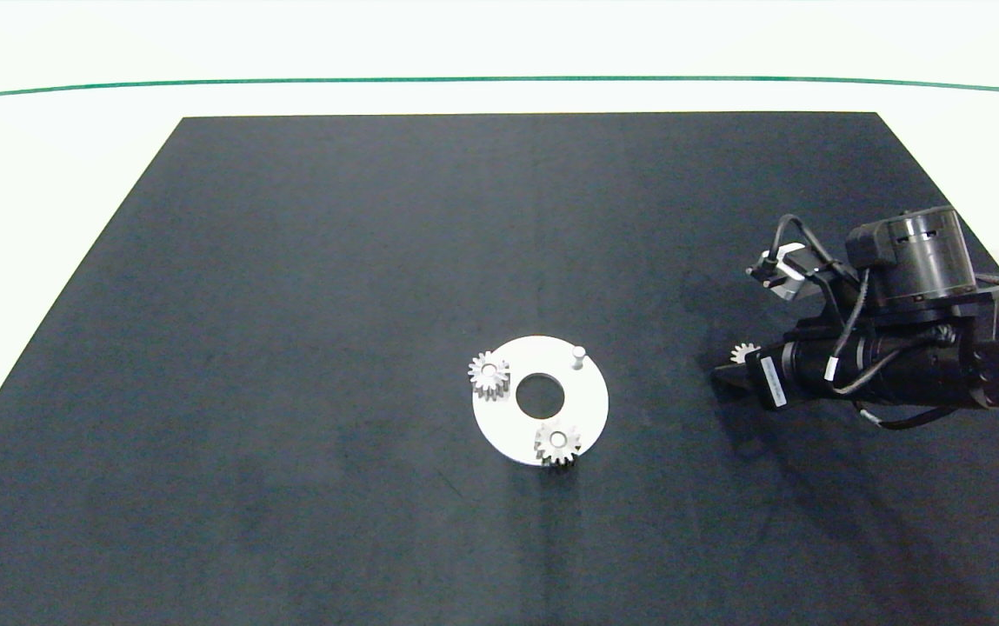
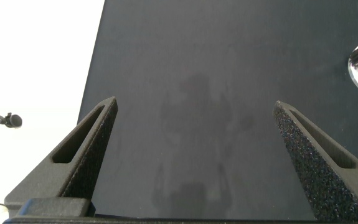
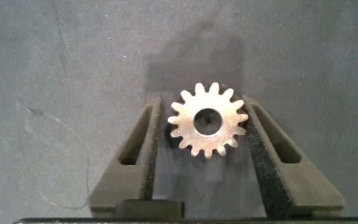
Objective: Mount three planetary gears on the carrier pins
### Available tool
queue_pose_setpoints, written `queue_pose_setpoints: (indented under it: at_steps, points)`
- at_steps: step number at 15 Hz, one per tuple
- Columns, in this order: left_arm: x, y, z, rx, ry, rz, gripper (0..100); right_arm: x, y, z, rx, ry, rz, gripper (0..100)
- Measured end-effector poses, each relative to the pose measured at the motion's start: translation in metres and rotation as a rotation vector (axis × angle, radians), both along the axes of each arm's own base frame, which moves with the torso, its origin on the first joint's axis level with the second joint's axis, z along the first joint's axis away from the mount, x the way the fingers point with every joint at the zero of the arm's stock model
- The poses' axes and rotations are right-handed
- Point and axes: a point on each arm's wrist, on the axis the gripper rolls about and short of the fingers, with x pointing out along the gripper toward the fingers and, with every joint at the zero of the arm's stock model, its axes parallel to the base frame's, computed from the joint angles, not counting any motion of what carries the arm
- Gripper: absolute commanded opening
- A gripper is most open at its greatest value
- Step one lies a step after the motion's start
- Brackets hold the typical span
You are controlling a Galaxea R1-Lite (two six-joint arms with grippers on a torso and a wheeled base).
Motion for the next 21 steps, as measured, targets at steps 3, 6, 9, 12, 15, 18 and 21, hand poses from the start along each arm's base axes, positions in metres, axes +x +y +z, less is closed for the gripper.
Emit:
queue_pose_setpoints:
  at_steps: [3, 6, 9, 12, 15, 18, 21]
  points:
    - [-0.0006, -0.0001, 0.0007, -0.001, -0.004, -0.005, 100, 0.0019, 0.0002, 0.0007, 0.001, -0.003, 0.0, 39]
    - [-0.0009, -0.0001, 0.0011, -0.002, -0.006, -0.004, 100, 0.0022, 0.0003, 0.0012, 0.001, -0.004, 0.0, 33]
    - [-0.0013, -0.0002, 0.0014, -0.001, -0.009, -0.002, 100, 0.002, 0.0002, 0.0008, 0.001, -0.003, 0.0, 27]
    - [-0.002, -0.0005, 0.0023, -0.002, -0.013, 0.007, 100, 0.0014, -0.0007, -0.0003, -0.001, 0.002, -0.003, 21]
    - [-0.0023, -0.0005, 0.0025, -0.002, -0.015, 0.009, 100, 0.0012, -0.001, -0.0009, -0.002, 0.004, -0.004, 15]
    - [-0.0026, -0.0005, 0.0025, -0.002, -0.016, 0.009, 100, 0.0004, -0.0009, -0.0012, -0.003, 0.01, -0.002, 9]
    - [-0.003, -0.0005, 0.0031, -0.002, -0.019, 0.008, 100, 0.0002, -0.0011, -0.0013, 0.002, 0.012, 0.003, 7]
